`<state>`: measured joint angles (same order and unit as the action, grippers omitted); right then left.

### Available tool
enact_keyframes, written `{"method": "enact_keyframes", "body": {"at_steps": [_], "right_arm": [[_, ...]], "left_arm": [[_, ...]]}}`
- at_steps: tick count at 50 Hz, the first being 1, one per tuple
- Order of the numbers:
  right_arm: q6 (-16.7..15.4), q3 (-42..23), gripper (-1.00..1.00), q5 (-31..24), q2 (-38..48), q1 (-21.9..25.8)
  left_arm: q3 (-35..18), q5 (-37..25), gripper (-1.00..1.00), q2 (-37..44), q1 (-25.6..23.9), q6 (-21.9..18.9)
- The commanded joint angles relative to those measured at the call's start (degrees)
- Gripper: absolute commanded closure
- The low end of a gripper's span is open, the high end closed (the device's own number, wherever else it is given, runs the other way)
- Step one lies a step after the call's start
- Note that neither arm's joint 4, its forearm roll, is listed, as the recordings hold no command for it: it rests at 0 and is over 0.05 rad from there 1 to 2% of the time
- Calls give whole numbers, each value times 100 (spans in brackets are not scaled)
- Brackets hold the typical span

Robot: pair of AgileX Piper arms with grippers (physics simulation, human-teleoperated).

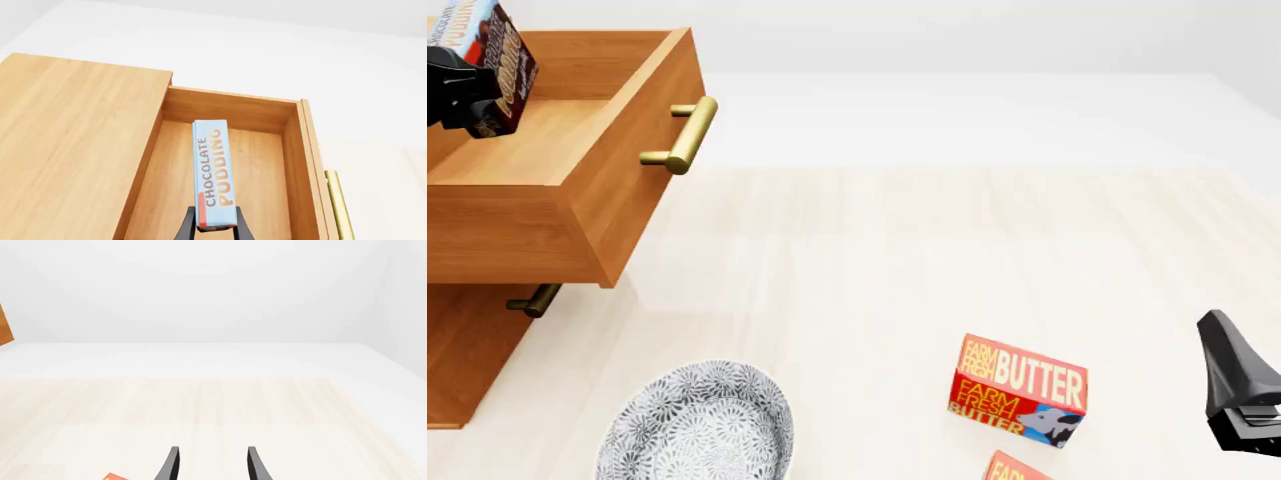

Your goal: Put the chocolate pudding in the top drawer of the cabinet and close it.

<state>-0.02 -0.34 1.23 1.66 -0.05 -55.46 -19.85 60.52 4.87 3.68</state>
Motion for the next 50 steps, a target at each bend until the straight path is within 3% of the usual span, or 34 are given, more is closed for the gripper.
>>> {"method": "enact_keyframes", "body": {"at_steps": [1, 50], "right_arm": [[2, 0, -100, 1, 1, 0], [-1, 0, -100, 0, 0, 1]], "left_arm": [[-7, -35, 100, 155, 91, -102], [36, 538, 100, 929, -18, 77]]}}
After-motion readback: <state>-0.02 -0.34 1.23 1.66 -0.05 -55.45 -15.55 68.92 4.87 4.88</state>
